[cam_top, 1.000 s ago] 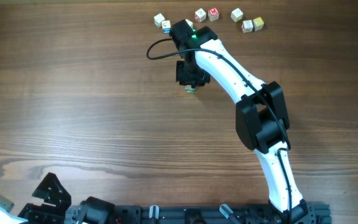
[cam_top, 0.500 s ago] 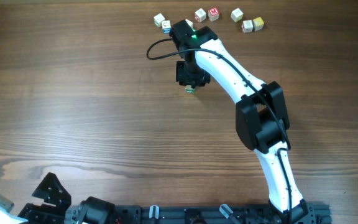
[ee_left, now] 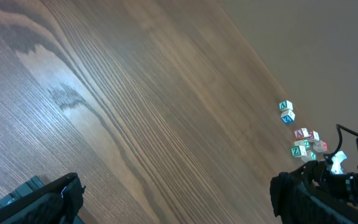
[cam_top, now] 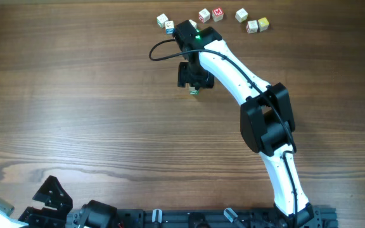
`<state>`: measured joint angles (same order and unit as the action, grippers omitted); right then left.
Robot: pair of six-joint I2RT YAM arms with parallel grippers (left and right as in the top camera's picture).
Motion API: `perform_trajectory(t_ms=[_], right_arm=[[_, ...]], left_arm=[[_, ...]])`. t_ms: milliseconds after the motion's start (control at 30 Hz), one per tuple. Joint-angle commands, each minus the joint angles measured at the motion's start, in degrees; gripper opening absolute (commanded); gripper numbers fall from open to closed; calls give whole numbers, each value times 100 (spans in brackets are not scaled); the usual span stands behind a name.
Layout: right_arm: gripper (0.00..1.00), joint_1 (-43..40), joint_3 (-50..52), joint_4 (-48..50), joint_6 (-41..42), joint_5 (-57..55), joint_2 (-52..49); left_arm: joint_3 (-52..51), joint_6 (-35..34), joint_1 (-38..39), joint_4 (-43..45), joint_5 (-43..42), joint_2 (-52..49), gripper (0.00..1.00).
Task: Form a tower
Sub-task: 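Open the right gripper and lift away from the tower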
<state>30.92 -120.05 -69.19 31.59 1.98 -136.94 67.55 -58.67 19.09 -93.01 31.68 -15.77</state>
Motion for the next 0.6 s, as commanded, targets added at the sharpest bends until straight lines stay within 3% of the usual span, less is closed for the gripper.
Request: perform_trajectory(t_ms=[0, 67, 200, 567], right_arm=[[72, -13, -111, 39, -7, 66, 33], [85, -13, -111, 122, -4, 63, 33], [98, -13, -111, 236, 7, 63, 35], [100, -13, -114, 662, 9, -492, 702]], left_arm=[[-15, -50, -35, 11, 76, 28, 100], [-15, -50, -35, 11, 76, 28, 100], [-15, -50, -35, 11, 76, 28, 100], [-15, -50, -35, 11, 76, 28, 100]])
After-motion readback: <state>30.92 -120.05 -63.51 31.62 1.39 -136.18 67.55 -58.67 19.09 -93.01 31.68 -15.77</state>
